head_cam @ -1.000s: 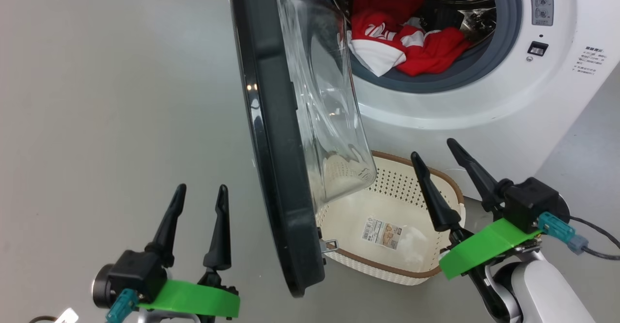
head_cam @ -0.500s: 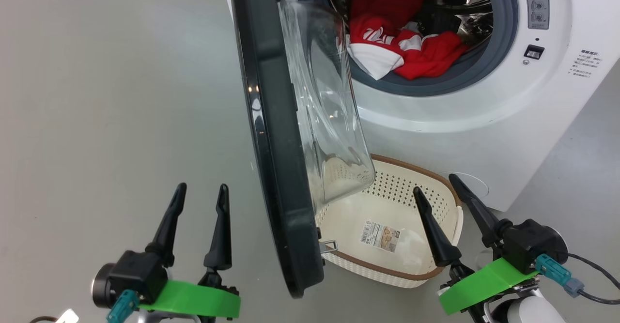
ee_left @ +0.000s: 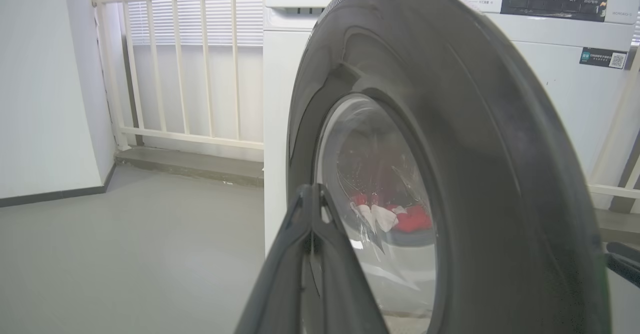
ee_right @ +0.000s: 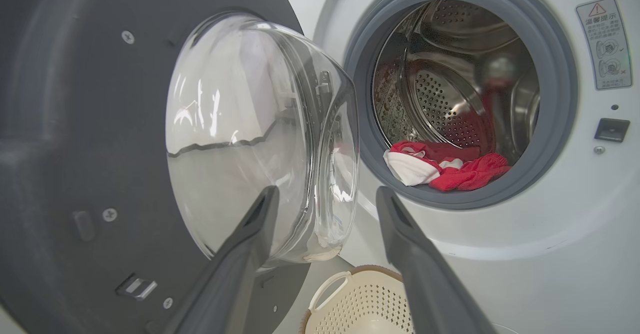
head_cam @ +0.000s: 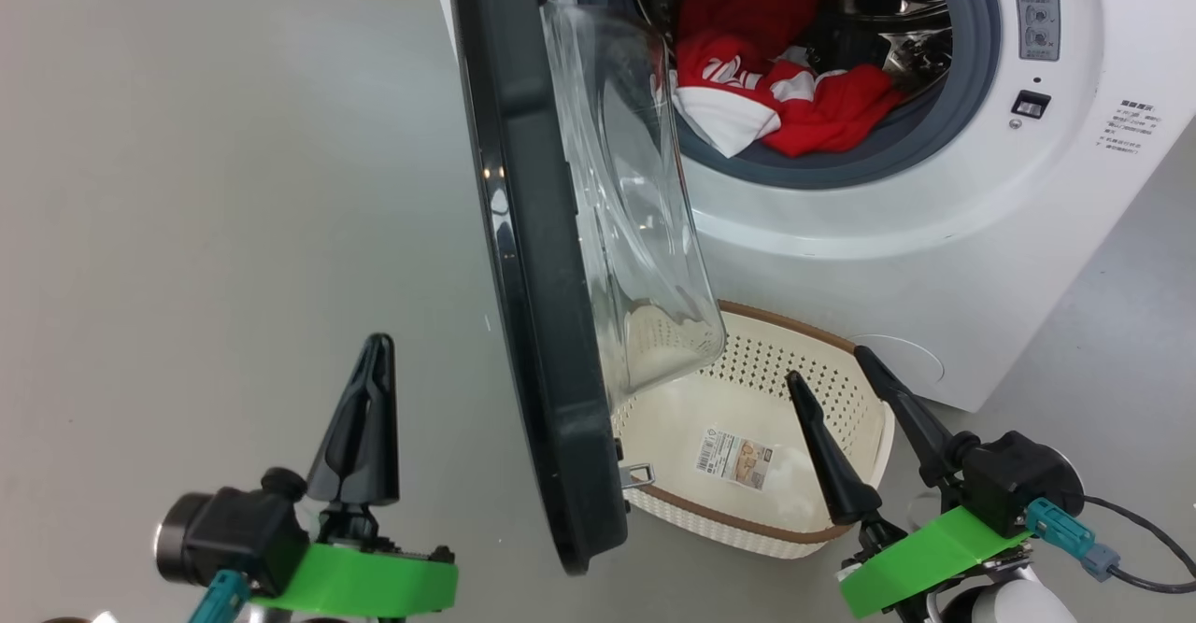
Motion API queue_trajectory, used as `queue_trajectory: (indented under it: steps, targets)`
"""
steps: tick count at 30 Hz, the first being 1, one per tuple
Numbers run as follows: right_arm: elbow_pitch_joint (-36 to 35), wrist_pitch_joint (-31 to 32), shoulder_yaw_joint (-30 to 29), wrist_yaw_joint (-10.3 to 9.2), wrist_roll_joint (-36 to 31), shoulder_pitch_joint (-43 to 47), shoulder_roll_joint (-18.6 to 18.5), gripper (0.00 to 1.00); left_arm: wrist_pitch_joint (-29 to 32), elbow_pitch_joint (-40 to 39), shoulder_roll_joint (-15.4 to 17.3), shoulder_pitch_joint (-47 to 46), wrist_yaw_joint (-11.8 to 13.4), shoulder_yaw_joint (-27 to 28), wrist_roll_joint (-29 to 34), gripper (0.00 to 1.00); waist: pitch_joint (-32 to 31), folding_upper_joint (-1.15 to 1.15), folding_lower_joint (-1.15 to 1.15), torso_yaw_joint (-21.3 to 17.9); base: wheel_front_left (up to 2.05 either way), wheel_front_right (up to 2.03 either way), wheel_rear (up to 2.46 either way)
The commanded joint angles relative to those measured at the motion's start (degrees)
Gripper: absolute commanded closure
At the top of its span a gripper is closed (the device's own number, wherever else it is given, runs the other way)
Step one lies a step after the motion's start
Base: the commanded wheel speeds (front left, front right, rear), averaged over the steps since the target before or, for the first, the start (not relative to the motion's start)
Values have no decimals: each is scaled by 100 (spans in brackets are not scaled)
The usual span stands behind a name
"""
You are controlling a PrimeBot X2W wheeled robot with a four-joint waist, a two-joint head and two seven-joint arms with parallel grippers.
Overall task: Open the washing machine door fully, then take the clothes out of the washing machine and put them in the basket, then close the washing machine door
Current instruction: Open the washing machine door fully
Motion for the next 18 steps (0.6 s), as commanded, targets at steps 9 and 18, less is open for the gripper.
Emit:
queue_trajectory:
  steps: [9,18]
  targets:
    - [-142,38,87,37,94,-103,27,0,-51,-1332,74,-307,-114,99,384,100,-62,0,0,-11,0,0,0]
    - [-123,23,67,37,147,-85,27,0,123,-2145,72,-399,-323,-514,503,100,-89,0,0,-60,0,0,0]
